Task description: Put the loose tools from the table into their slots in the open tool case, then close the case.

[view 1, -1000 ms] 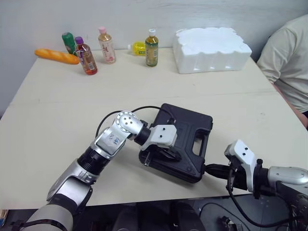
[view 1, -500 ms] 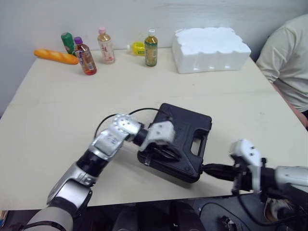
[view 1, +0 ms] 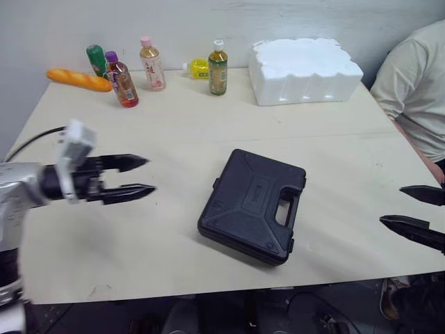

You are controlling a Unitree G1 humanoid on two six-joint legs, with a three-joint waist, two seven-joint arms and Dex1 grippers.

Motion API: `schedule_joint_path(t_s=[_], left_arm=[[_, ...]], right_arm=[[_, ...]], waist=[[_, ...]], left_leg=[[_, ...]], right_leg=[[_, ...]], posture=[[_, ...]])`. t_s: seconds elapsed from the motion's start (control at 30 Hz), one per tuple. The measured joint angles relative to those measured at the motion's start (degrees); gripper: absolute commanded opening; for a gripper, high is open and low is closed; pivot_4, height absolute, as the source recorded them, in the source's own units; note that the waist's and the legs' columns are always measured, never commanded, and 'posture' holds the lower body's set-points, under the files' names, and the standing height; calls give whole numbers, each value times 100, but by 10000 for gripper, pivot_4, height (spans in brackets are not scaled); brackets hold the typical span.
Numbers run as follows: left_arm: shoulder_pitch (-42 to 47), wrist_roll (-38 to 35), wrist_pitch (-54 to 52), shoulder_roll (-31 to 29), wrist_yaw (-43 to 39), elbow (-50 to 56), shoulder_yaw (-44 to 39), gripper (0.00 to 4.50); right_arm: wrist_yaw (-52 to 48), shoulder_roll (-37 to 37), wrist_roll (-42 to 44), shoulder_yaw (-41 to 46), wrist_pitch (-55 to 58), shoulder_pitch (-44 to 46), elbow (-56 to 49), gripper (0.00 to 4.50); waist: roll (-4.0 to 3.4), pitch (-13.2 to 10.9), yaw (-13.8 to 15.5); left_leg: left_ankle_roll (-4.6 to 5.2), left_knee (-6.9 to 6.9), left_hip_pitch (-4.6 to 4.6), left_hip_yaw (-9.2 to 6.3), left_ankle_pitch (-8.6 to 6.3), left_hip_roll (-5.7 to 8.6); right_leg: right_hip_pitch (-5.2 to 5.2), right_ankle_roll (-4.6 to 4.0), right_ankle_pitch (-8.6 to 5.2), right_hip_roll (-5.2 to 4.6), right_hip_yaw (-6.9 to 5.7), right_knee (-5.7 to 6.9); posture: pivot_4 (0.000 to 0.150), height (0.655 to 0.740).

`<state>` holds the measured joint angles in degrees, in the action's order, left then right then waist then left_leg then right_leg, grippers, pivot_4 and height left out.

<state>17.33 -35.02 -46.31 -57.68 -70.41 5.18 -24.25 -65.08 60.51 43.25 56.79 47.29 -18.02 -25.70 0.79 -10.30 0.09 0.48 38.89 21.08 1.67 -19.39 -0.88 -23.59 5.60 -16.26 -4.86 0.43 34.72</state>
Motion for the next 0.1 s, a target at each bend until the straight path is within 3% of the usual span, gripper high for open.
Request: schedule_joint_path(t_s=[0.1], left_arm=[[-120, 16, 186, -71, -61, -203, -43, 45000]], right_arm=[[-58, 73, -105, -12, -147, 143, 209, 44332]], waist=[[0, 0, 3]], left_leg=[[-1, 0, 5, -5, 0, 4]], right_leg=[[0, -25, -14, -16, 0, 0]], posture=[[1500, 7383]])
